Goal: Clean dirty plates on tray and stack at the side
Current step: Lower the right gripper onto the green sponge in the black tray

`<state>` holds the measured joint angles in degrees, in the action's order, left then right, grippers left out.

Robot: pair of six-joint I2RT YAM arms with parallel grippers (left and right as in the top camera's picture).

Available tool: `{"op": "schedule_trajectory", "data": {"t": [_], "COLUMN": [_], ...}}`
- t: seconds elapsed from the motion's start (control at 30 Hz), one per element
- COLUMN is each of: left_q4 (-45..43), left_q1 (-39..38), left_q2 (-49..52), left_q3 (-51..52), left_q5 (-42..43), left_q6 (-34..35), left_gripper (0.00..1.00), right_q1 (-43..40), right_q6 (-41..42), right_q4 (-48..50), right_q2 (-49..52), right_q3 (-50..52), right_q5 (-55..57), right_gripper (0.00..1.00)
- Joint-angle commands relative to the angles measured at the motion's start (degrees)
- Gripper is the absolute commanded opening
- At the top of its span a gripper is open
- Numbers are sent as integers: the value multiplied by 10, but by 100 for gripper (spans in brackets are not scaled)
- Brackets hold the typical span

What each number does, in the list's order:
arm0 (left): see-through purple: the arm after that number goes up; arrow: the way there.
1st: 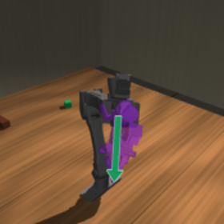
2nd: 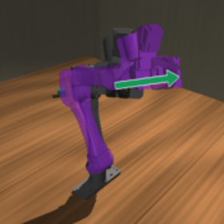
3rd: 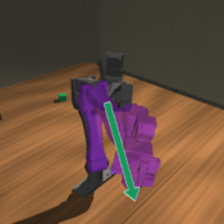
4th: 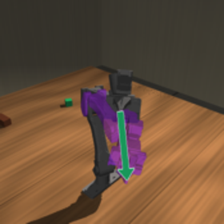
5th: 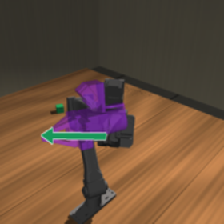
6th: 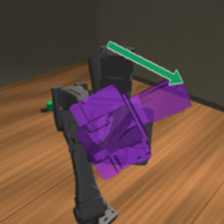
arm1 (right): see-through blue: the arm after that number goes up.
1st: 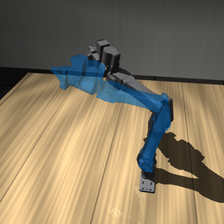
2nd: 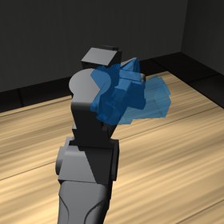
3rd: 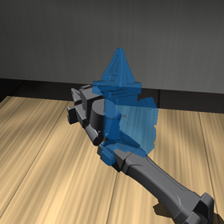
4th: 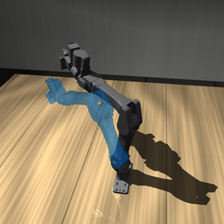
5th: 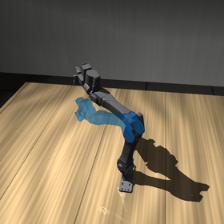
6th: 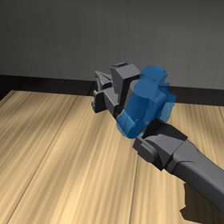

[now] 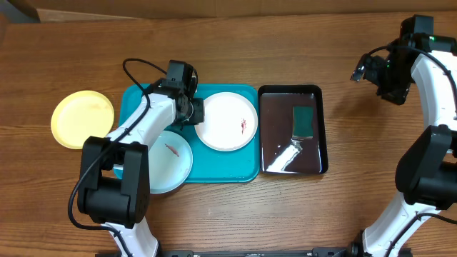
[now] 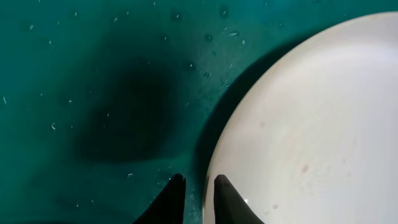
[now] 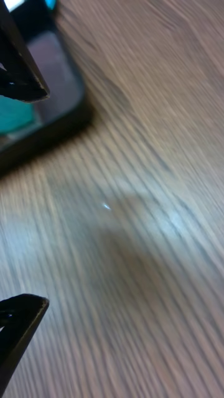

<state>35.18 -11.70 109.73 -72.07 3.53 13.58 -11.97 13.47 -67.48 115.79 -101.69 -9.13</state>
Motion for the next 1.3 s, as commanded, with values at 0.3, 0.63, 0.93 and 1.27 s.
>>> {"op": "schedule_trajectory", "data": {"t": [0.3, 0.63, 0.93, 1.27], "left_q4": [-21, -22, -23, -22], "left_q1": [-1, -1, -1, -1], "left_q2": [-3, -3, -3, -3], "left_q3": [16, 34, 34, 34], "left_q5": [18, 18, 18, 19], "left_q6": [10, 12, 12, 12], "left_gripper": [15, 15, 15, 15], "right_q1": [67, 217, 276, 280], "right_q6": [-37, -33, 18, 18], "right_q4": [-72, -114, -97, -25], "right_q2": [-8, -8, -8, -8], "right_q3": [-13, -6, 15, 97], "right_q5": [-36, 40, 119, 125], "right_gripper": [93, 85, 84, 83]}}
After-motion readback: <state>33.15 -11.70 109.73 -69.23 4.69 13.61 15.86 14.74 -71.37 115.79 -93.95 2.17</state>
